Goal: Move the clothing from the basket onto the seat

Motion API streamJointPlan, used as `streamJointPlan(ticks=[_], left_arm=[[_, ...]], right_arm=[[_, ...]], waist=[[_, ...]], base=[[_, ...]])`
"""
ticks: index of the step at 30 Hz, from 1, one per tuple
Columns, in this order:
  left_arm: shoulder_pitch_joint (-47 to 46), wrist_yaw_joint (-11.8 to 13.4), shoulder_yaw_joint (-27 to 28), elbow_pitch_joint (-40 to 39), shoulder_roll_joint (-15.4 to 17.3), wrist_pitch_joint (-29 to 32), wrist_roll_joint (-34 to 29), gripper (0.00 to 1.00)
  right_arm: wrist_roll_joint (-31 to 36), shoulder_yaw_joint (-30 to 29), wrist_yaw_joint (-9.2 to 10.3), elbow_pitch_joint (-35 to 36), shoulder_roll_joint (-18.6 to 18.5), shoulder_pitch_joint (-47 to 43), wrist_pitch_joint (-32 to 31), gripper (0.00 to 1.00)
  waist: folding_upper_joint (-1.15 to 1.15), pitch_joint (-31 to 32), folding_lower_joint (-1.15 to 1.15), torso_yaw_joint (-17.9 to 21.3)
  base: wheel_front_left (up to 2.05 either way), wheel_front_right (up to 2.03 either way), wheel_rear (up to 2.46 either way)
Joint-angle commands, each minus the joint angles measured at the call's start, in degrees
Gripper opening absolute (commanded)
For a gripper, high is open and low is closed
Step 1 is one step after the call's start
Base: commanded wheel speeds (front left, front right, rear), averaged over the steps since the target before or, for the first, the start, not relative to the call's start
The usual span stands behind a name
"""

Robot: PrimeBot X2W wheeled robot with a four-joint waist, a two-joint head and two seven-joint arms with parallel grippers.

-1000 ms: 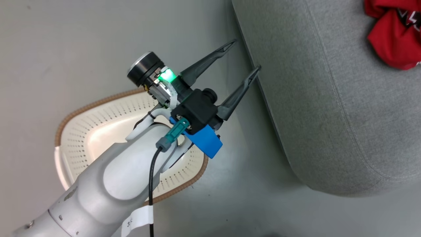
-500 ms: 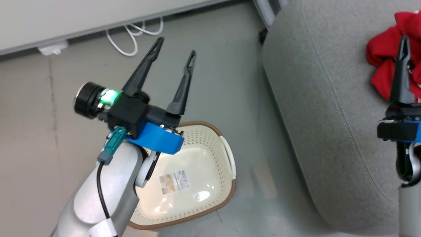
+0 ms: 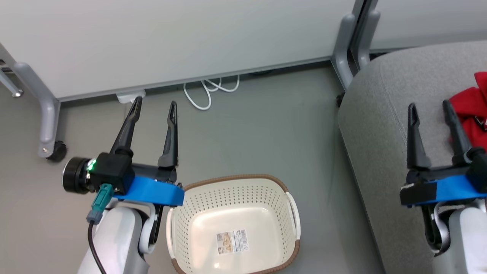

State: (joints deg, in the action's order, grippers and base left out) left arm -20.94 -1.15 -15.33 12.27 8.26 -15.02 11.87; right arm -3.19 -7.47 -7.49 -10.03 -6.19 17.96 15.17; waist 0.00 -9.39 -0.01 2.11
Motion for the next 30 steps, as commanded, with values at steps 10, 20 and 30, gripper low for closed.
streamJointPlan(ticks=[10,20,30], left_arm=[[8.3,-2.9,7.1,0.0,-3.6,-0.2,-3.2,1.00],[12.1,-4.3,10.4,-0.4,-5.0,-0.2,-4.4,1.00],[14.6,-4.9,11.5,0.2,-5.4,-0.2,-4.2,1.00]], right_arm=[[-1.3,1.0,-0.01,-2.1,1.7,-6.7,0.0,1.00],[-1.9,0.7,-0.01,-2.9,2.5,-10.0,0.0,1.00],[-2.3,0.3,-0.01,-3.5,3.0,-12.0,0.0,1.00]], waist=[[0.00,5.2,0.01,-2.7],[0.00,6.8,0.01,-4.1],[0.00,7.4,0.01,-4.5]], base=[[0.00,0.00,0.00],[0.00,0.00,0.00],[0.00,0.00,0.00]])
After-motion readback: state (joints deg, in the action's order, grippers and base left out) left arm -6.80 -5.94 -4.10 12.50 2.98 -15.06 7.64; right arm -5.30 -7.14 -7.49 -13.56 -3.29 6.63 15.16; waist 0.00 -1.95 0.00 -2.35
